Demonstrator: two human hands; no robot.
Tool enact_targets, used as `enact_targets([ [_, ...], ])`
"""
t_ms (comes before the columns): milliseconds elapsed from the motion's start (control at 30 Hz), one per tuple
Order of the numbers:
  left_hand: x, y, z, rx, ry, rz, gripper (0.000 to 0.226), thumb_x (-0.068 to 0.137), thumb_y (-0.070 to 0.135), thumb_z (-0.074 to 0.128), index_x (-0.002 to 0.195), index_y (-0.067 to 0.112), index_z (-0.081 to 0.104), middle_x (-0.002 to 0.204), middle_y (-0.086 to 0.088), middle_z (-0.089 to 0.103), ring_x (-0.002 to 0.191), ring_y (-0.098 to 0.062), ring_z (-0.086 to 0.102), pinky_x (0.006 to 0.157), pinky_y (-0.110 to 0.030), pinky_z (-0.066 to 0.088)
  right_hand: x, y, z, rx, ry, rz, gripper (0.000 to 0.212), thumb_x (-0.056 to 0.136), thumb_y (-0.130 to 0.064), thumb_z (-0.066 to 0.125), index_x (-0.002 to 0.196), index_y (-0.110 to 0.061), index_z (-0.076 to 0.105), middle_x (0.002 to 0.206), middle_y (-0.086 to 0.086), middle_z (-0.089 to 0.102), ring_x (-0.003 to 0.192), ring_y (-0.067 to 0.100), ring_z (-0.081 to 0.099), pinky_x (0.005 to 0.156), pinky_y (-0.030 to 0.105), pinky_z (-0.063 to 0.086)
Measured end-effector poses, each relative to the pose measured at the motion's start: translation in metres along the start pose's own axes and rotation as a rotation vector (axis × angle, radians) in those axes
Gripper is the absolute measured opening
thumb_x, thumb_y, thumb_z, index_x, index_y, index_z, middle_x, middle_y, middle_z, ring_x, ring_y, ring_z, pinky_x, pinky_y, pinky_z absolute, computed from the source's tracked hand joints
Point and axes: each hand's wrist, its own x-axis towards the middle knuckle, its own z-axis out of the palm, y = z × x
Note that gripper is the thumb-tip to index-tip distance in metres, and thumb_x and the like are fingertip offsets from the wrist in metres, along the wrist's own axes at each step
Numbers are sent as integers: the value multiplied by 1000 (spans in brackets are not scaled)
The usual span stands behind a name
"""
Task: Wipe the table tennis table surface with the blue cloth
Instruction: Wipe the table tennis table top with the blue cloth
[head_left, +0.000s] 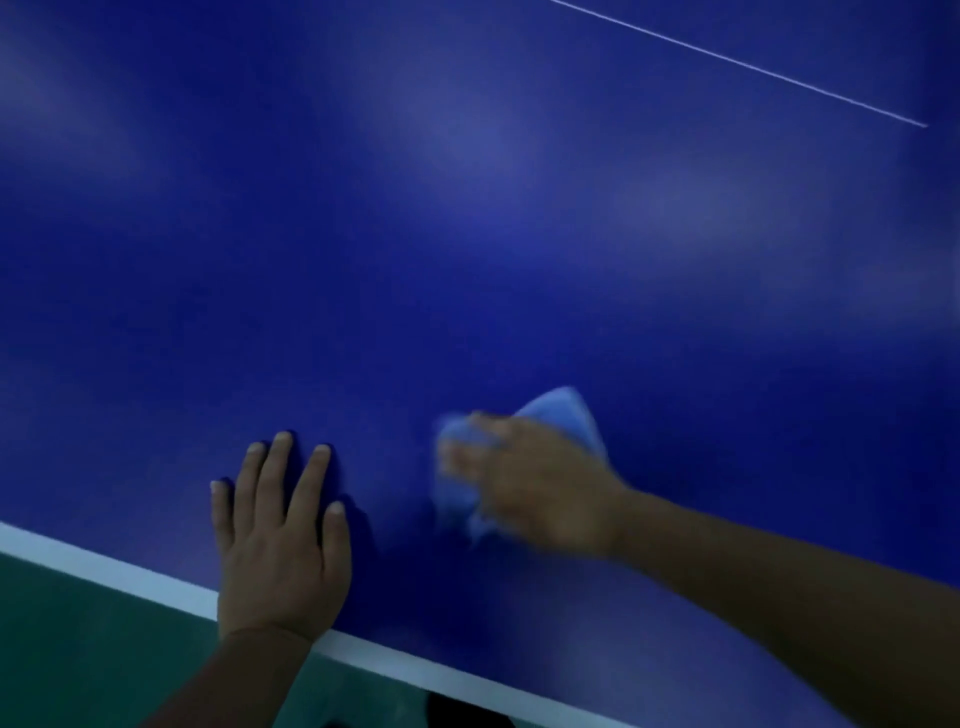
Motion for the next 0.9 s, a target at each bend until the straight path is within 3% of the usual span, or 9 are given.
enact_targets([
  [67, 0, 1, -1, 4, -10, -4, 59, 96, 40, 32, 144, 12, 51, 157, -15, 34, 150, -32, 19, 123, -52, 4, -27, 63, -14, -79, 238, 446, 45, 94, -34, 50, 130, -8, 56, 129, 15, 57, 113, 35, 57, 93, 43, 43],
  [133, 1, 2, -1, 16, -25, -2, 59, 96, 40, 32, 145, 12, 50, 157, -15, 34, 150, -32, 19, 123, -51, 3, -46, 128, -39, -170, 459, 933, 45, 97, -27, 38, 128, 1, 54, 124, 26, 59, 106, 46, 56, 93, 50, 43],
  [200, 1, 2, -1, 35, -36, -1, 59, 96, 39, 32, 145, 12, 50, 157, -15, 34, 149, -32, 19, 122, -51, 3, -32, 166, -55, -205, 482, 1111, 46, 98, -24, 34, 128, 5, 54, 133, 26, 56, 112, 46, 54, 98, 50, 41],
  [333, 1, 0, -1, 51, -28, 19, 58, 97, 39, 31, 145, 13, 50, 157, -14, 35, 149, -32, 21, 121, -53, 5, 73, 167, -61, -188, 462, 923, 54, 93, -33, 34, 131, -1, 54, 134, 23, 57, 114, 45, 54, 95, 49, 42],
  [500, 0, 0, 0, -4, 11, 4, 56, 99, 38, 29, 145, 14, 49, 157, -12, 37, 149, -29, 22, 121, -55, 7, 205, 73, -36, -122, 333, 378, 50, 94, -33, 42, 136, -9, 56, 145, 9, 52, 126, 37, 51, 97, 50, 46],
  [600, -2, -2, 0, -101, 88, -25, 56, 99, 36, 32, 143, 6, 48, 154, -14, 40, 147, -31, 27, 122, -55, 7, 190, 12, -23, -47, 185, 65, 50, 96, -35, 45, 140, -12, 53, 148, 3, 50, 134, 32, 46, 101, 47, 42],
  [700, -5, -5, -1, -175, 128, -9, 53, 98, 36, 34, 138, 5, 51, 151, -15, 43, 146, -33, 29, 123, -55, 5, 102, -15, -8, -59, 68, -168, 47, 100, -34, 46, 140, -12, 56, 148, 2, 50, 138, 32, 44, 103, 45, 39],
  [767, -6, -6, -2, -200, 112, 11, 53, 98, 37, 34, 137, 7, 52, 151, -14, 43, 147, -31, 27, 123, -53, 3, 48, 0, -5, -120, 114, -47, 47, 101, -35, 45, 140, -10, 55, 147, 5, 51, 138, 33, 43, 109, 44, 36],
  [900, -8, -9, -3, -280, 97, 47, 52, 96, 39, 34, 134, 9, 55, 150, -11, 45, 147, -30, 27, 123, -53, 2, 14, 16, -6, -117, 317, 664, 49, 101, -37, 39, 139, -9, 54, 144, 12, 54, 130, 38, 50, 109, 50, 38],
])
